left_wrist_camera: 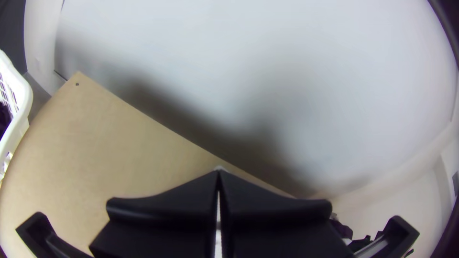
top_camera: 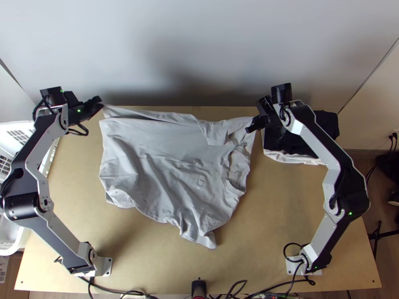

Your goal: Fold the t-shirt

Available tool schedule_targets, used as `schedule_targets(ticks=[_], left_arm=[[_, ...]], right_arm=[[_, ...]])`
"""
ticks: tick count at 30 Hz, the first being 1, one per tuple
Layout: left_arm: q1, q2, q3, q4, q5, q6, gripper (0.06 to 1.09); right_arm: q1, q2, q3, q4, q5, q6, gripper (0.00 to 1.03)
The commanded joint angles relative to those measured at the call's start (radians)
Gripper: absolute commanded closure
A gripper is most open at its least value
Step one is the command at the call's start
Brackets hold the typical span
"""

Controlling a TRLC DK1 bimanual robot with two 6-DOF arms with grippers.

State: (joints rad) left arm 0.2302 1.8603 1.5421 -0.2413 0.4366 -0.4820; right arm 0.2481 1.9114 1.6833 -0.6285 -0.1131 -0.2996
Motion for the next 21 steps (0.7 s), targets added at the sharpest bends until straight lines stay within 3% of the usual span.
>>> schedule_targets(ticks=[1, 21], left_arm=[[-0.008, -0.059, -0.057, 0.046, 0.037, 0.002, 1.05], [-0.014, -0.191, -0.116, 0.057, 0.145, -0.01, 1.05]], right_arm=[[0.01, -0.045, -0.014, 0.0, -0.002, -0.007, 1.0], [0.042, -0.19, -0.074, -0.016, -0.003, 0.001, 1.0]])
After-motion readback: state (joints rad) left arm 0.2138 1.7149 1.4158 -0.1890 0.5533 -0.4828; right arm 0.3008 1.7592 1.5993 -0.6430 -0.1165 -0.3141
